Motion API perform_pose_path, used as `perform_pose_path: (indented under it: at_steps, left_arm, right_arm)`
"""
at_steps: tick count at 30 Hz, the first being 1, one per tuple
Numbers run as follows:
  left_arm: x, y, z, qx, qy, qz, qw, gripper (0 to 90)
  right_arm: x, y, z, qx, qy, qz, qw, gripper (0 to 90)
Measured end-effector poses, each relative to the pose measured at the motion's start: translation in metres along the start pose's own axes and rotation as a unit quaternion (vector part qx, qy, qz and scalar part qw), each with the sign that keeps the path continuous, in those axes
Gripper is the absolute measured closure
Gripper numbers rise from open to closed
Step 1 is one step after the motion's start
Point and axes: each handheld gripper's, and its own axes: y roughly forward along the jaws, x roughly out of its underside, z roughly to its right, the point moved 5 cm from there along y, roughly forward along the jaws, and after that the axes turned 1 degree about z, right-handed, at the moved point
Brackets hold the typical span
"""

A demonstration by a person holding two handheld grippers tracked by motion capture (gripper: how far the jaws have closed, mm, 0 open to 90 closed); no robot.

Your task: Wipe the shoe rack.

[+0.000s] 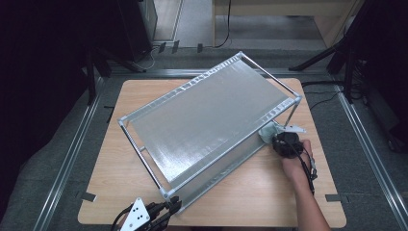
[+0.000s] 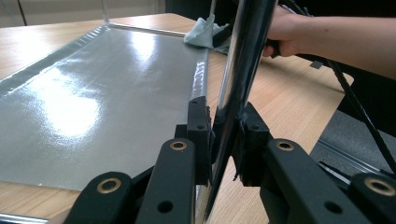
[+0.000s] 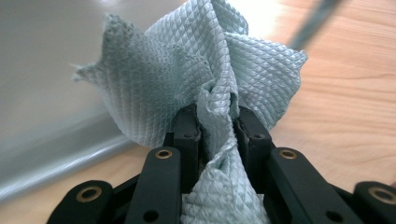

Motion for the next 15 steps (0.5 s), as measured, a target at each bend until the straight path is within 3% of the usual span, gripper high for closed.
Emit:
perform_pose_path:
  at_steps: [3, 6, 9, 13, 15]
  left_arm:
    - [0.0, 0.0, 0.0, -0.001, -0.001, 0.0, 1.0, 79.3]
    - [0.0, 0.002, 0.0, -0.003, -0.002, 0.001, 1.0, 79.2]
    - [0.0, 0.002, 0.0, -0.002, -0.001, 0.001, 1.0, 79.2]
    - [0.0, 0.002, 0.0, -0.001, -0.006, 0.003, 1.0, 79.0]
    - [0.0, 0.003, 0.0, -0.003, -0.007, 0.004, 1.0, 79.1]
  right_arm:
    - [-0.009, 0.009, 0.009, 0.008, 0.02, -0.005, 0.9998, 73.2]
    - [-0.016, 0.015, 0.011, 0.013, 0.019, -0.004, 0.9997, 73.6]
    - [-0.017, 0.015, 0.007, 0.019, 0.003, 0.019, 0.9996, 75.2]
    - [-0.012, -0.004, -0.001, -0.004, 0.015, 0.054, 0.9984, 75.8]
    - [-0.004, -0.023, -0.004, -0.013, 0.006, 0.067, 0.9977, 75.8]
